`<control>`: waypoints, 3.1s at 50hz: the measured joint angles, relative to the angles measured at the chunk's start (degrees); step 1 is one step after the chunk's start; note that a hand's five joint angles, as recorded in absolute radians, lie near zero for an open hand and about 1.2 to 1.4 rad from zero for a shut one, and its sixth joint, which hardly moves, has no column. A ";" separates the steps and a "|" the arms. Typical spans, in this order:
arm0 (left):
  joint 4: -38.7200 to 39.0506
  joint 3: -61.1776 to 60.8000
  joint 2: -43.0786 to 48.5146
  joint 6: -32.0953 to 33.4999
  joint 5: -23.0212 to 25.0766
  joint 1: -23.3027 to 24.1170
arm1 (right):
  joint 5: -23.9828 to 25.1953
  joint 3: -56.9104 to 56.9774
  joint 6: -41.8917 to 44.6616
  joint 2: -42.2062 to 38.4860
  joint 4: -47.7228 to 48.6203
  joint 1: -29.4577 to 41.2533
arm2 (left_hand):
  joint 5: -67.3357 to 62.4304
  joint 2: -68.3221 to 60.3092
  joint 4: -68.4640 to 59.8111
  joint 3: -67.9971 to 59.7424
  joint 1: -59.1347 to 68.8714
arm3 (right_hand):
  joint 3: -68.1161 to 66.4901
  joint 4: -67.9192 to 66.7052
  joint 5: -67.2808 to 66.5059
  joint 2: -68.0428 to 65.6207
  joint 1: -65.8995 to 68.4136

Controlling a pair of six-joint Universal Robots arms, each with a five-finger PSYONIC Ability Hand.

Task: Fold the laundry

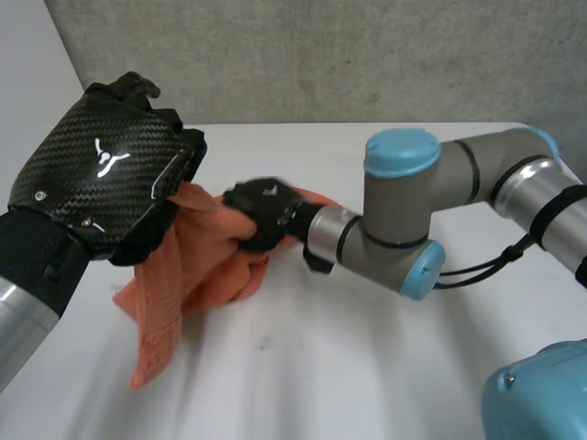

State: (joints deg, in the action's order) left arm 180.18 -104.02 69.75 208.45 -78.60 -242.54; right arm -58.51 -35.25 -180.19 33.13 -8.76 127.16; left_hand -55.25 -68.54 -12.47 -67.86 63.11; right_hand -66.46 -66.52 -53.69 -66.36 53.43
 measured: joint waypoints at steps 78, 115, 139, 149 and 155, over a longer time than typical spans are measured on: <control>14.69 -2.40 14.62 -0.99 -0.19 -4.89 | -7.64 -35.58 31.89 17.52 -9.83 -17.56 | -1.72 -0.08 0.00 -0.11 1.66 | 4.79 4.63 3.70 4.25 0.00; 25.14 8.36 29.14 -6.95 -7.28 -7.39 | -19.65 -56.21 25.66 34.32 20.20 -18.10 | -2.30 -0.15 0.00 -0.25 1.66 | -1.09 -1.79 -2.07 -0.74 1.84; 24.86 -6.15 28.05 -6.81 -6.56 -5.33 | -19.00 -60.95 29.96 44.32 1.88 -20.91 | -2.31 -0.15 0.00 -0.25 1.66 | 40.34 40.75 37.86 39.92 -30.25; 24.81 -6.89 25.66 -6.91 -6.74 -5.23 | -14.20 -56.67 29.81 45.77 1.78 -19.93 | -2.31 -0.15 0.00 -0.25 1.66 | 41.64 41.98 39.03 41.11 -31.32; 24.68 -6.91 23.63 -6.99 -6.82 -5.27 | -6.11 -52.90 29.87 39.85 0.97 -18.68 | -2.30 -0.15 0.00 -0.25 1.66 | 44.84 45.30 42.56 43.81 -34.19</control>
State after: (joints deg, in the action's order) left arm 204.86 -110.93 93.38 201.46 -85.42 -247.80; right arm -64.62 -88.16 -150.33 72.97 -7.80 108.48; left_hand -57.56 -68.68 -12.47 -68.11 64.77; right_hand -21.61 -21.23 -11.12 -22.55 19.24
